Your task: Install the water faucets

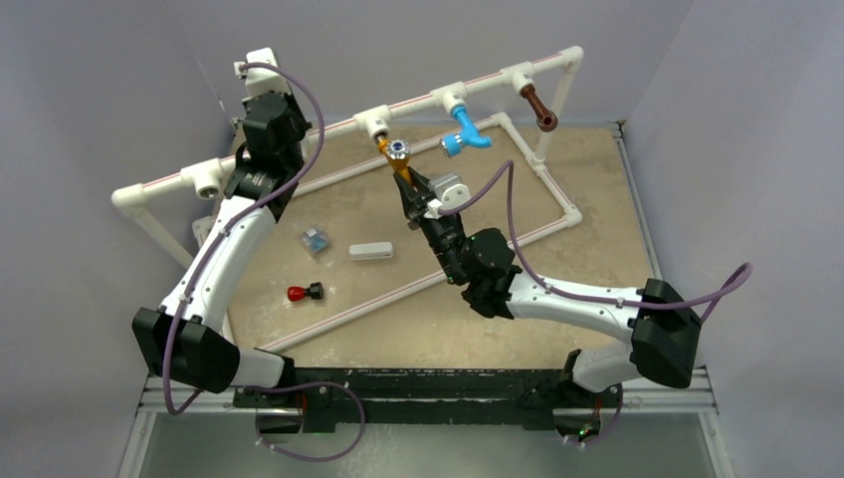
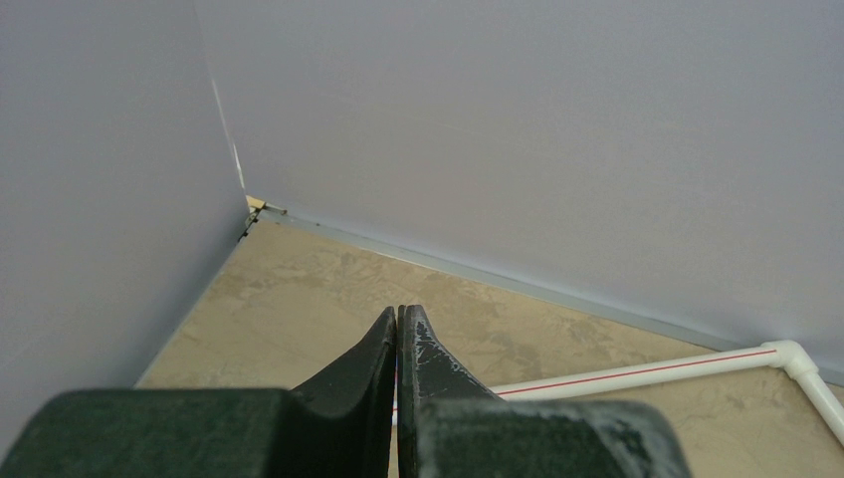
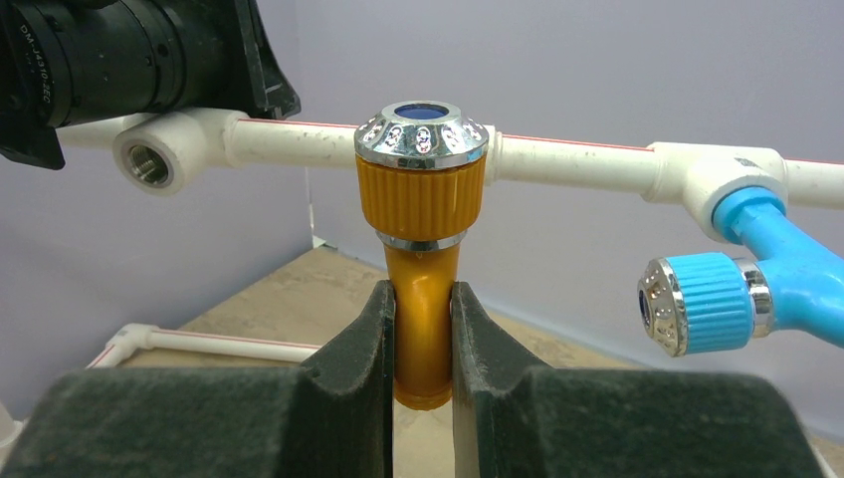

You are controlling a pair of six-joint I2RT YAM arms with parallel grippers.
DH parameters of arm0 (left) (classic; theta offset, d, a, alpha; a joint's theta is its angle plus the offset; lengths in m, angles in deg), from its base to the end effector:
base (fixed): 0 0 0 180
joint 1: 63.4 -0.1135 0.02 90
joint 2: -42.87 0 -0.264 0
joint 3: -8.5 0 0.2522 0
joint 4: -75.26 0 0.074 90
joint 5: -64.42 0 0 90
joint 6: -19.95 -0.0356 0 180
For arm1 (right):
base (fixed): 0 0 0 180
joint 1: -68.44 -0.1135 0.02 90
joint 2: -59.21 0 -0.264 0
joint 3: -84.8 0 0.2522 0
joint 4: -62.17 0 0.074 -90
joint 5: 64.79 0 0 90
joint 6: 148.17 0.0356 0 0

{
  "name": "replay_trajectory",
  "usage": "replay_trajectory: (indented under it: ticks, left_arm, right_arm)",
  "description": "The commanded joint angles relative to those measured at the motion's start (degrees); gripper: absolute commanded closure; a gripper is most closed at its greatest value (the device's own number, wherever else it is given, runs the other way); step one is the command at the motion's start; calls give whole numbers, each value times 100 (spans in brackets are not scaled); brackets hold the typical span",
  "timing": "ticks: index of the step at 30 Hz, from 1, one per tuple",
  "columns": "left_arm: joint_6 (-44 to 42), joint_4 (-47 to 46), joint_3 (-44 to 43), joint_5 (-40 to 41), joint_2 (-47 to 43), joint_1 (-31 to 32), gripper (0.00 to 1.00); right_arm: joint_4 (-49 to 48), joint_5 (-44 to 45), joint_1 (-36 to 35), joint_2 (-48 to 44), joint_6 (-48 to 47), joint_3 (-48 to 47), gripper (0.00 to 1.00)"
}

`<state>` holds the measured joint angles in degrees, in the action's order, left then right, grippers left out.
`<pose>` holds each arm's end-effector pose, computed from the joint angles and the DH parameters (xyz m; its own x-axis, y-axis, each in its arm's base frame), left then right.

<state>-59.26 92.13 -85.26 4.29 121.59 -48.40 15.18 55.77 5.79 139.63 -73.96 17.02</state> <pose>0.3105 -0.0649 0.4345 0.0177 -0.1728 -0.9848 -0.2576 0.9509 -0.1715 0.1578 0.2657 0.3777 0.4051 0.2732 -0.8725 -0.4799 0.8758 0.0514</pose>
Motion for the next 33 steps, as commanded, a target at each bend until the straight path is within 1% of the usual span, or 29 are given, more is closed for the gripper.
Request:
replay_trajectory:
  ticks: [1, 11, 18, 27, 33]
  left_arm:
    - [1, 941, 275, -199, -23, -48, 100]
    - [71, 990, 266, -356, -14, -127, 100]
    - [108, 1039, 258, -445, 12, -177, 100]
    - [152, 1073, 258, -539, 27, -233, 100]
    - [169, 1096, 266, -587, 30, -244, 100]
  right_arm:
    - [-509, 122, -34, 20, -234, -366, 100]
    - [-630, 331, -50, 222, -517, -468, 100]
    - [-432, 348, -117, 445, -895, -645, 100]
    - [159, 364, -325, 601, -2141, -788, 100]
    - [269, 444, -353, 616, -3171, -707, 100]
